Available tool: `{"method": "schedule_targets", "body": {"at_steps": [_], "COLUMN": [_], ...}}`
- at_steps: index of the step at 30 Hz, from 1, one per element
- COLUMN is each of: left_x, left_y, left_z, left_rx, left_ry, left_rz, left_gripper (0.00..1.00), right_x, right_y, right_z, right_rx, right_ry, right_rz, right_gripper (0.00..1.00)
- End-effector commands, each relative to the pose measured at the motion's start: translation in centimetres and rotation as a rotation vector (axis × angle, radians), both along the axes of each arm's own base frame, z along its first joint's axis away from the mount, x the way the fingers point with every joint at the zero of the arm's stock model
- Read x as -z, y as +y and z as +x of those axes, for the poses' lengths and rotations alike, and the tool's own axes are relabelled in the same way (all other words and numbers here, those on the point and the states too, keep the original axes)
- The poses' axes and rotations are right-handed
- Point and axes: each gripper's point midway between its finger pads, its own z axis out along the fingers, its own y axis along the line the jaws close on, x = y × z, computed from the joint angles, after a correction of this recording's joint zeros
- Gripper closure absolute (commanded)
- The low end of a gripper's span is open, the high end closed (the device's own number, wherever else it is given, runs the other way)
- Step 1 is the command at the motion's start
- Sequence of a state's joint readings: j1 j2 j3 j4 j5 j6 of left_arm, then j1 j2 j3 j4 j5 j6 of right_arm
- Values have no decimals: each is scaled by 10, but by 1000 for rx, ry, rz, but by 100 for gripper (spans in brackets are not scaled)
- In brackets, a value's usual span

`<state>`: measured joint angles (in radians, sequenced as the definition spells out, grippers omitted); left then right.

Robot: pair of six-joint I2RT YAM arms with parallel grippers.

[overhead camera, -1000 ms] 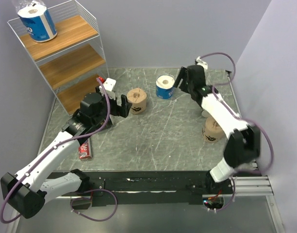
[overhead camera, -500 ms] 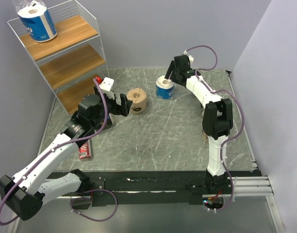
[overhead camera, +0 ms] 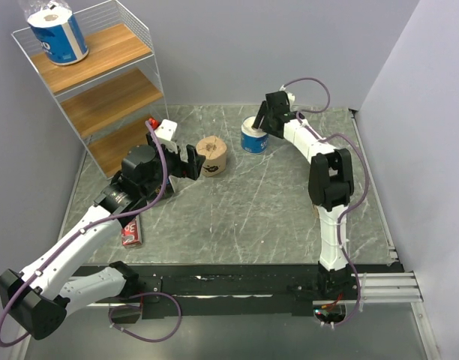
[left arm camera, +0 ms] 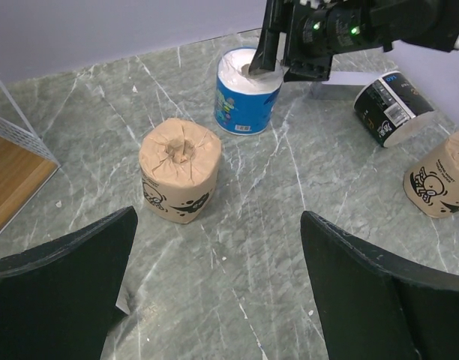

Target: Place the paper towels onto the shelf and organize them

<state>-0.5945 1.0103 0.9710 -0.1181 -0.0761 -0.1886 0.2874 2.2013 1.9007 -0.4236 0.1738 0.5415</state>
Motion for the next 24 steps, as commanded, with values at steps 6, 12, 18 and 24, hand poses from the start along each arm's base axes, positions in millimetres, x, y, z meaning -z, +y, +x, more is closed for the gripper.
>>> {"method": "schedule_targets", "body": {"at_steps": [6,12,18,24], "left_x": [-32,-27,-25,-23], "left_y": [-4,0,5,9], "left_z": [-1,2,5,8], "left_rx": [16,-6,-37,-65], "left_ry": [-55,-55,-61,-55], "left_rz": [-49,-36,-28,-21], "left_gripper": [4,3,4,4], "right_x": [7,-10,-32,-29], "right_y": [4,7,18,21], "right_z": [12,-1,-39,-115], "right_rx": [23,5,-67,-165], "right_ry": [-17,-37,-42,10], "right_rz": [51,43,-2,-55], "right_gripper": [31,45,53,56]}}
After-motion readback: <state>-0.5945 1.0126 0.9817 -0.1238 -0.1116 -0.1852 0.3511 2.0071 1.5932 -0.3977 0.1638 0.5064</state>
